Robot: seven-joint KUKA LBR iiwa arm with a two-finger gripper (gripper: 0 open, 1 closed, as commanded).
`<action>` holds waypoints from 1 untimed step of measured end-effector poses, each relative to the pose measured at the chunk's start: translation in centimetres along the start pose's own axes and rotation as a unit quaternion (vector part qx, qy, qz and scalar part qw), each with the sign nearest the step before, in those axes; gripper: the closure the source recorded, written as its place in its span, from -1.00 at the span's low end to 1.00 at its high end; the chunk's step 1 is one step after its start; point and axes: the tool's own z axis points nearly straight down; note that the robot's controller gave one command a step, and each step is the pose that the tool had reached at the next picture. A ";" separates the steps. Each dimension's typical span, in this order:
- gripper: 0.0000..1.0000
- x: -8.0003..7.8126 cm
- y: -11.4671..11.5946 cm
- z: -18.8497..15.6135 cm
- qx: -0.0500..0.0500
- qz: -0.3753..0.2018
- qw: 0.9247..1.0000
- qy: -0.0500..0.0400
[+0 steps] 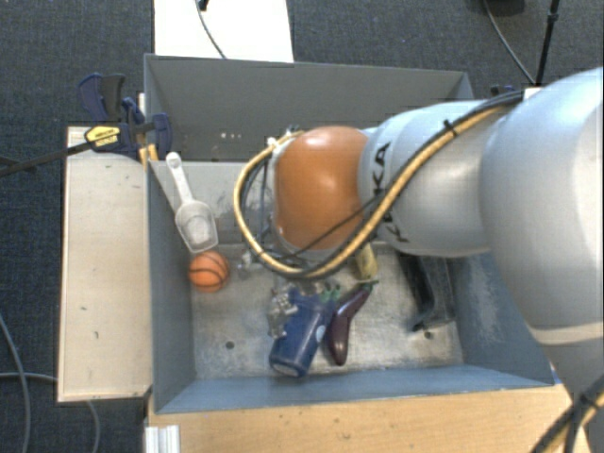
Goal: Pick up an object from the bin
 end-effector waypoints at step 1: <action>-1.00 3.0 -0.3 -0.3 0.003 -0.104 0.995 0.003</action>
Offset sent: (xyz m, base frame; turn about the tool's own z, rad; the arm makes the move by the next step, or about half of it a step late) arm -0.0699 -0.0397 -0.0384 -0.1989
